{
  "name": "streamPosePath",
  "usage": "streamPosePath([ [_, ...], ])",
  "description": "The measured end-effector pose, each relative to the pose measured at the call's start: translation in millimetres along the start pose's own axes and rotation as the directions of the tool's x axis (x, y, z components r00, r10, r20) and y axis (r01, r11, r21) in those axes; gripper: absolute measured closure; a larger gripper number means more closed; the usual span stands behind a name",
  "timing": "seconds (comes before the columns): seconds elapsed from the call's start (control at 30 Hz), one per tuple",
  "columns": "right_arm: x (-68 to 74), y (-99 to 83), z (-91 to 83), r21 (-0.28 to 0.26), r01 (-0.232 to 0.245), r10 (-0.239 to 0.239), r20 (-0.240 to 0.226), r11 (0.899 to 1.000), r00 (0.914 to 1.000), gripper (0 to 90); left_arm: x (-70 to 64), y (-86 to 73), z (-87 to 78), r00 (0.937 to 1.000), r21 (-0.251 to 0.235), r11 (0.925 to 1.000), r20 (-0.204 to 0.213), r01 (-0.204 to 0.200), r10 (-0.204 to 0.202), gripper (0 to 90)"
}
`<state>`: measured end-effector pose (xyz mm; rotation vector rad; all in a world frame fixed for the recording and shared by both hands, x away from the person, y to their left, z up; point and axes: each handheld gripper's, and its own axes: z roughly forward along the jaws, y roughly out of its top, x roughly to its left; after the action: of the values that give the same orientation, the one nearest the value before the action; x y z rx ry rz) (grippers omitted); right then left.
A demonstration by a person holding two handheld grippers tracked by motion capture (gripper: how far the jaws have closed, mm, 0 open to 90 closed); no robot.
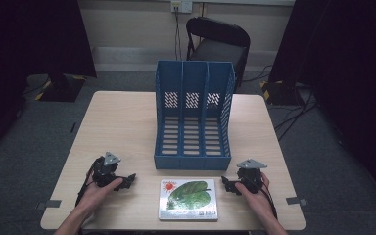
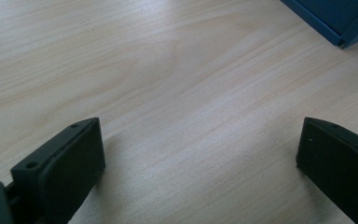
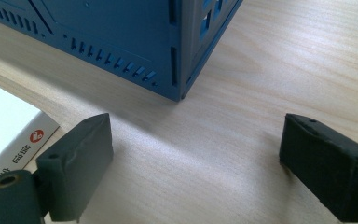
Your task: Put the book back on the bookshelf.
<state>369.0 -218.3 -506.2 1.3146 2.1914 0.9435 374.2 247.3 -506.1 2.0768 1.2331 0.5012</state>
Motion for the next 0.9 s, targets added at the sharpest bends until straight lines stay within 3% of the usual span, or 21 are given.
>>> streamPosePath([
  [0.3,0.7,0.2,-0.2,0.0,-0.003,0.003,0.003,1.0,1.0,9.6,-7.0,6.2,0.0,1.0,0.019,0.9998,0.005,-0.004,0.004,8.3],
  [0.4,0.1,0.4,-1.0,-0.001,-0.008,0.008,0.002,1.0,1.0,12.4,-10.0,7.6,-2.7,0.9995,0.018,0.9998,0.029,-0.013,0.012,18.2],
  [0.5,-1.1,1.1,-2.8,0.01,-0.019,0.02,-0.011,1.0,0.9997,13.0,-12.7,8.3,-4.9,0.9993,0.018,0.9998,0.037,-0.012,0.011,16.9],
  [0.6,-0.3,3.6,-7.3,0.022,-0.036,0.036,-0.025,0.999,0.999,14.6,-15.2,9.2,-10.1,0.9981,0.014,0.9999,0.061,-0.009,0.008,18.4],
  [0.73,3.2,3.1,-13.8,0.017,-0.015,0.016,-0.024,1.0,0.9996,19.3,-20.1,11.1,-16.8,0.9946,-0.03,0.9995,0.104,0.002,0.001,20.0],
  [0.9,8.8,5.5,-23.3,-0.005,-0.005,0.005,-0.056,1.0,0.9984,22.0,-28.2,14.5,-19.2,0.9839,-0.03,0.9994,0.177,-0.018,0.023,24.2],
])
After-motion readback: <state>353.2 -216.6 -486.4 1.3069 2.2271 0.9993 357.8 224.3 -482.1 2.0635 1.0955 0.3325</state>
